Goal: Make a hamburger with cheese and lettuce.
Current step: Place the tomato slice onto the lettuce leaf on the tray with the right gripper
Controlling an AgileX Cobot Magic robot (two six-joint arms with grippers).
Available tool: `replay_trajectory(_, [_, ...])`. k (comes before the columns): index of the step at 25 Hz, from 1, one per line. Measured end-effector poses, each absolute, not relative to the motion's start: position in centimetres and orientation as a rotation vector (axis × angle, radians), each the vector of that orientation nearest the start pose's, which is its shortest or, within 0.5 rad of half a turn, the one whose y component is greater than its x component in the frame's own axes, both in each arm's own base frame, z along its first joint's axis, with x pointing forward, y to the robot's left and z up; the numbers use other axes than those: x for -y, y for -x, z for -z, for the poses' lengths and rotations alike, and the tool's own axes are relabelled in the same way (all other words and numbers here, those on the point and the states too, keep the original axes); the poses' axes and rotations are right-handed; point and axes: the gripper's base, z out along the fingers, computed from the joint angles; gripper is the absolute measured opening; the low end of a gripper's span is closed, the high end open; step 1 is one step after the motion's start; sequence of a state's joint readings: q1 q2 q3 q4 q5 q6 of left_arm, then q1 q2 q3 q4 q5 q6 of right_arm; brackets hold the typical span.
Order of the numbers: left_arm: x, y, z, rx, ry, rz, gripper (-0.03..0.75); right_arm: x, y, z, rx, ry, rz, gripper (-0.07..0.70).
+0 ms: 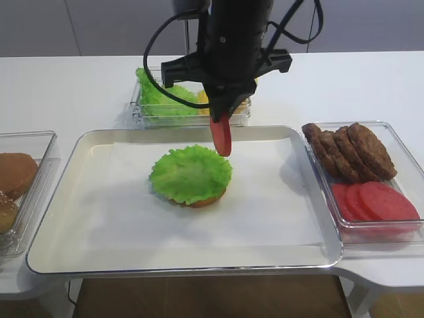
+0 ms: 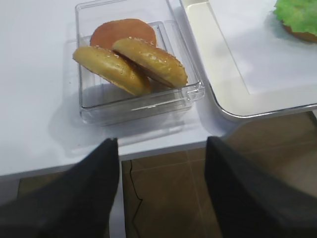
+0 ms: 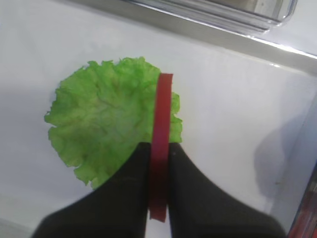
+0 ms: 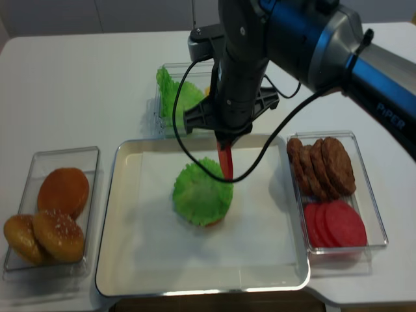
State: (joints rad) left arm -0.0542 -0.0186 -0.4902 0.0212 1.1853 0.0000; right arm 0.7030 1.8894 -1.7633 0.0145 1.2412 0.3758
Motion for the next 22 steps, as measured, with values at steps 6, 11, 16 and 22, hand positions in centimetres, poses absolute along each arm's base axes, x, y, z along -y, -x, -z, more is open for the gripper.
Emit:
replay_trajectory(6, [-0.2, 1.2, -26.5, -2.159, -0.056, 0.005, 0.414, -26.0, -31.2, -29.6, -2.841, 0.47, -0.138, 0.085])
replay_trajectory(11, [-0.2, 1.2, -26.5, -2.159, -0.056, 0.005, 0.414, -26.4, -31.4, -28.5, -2.875, 0.462, -0.145, 0.085])
replay_trajectory(16, [-0.2, 1.2, -26.5, -2.159, -0.056, 0.005, 0.414, -26.8, -31.4, -28.0, -2.904, 0.457, -0.179, 0.085])
replay_trajectory(22, [-0.2, 1.2, -26.5, -2.159, -0.056, 0.005, 0.414, -26.8, -31.4, -28.0, -2.904, 0.452, -0.18, 0.085])
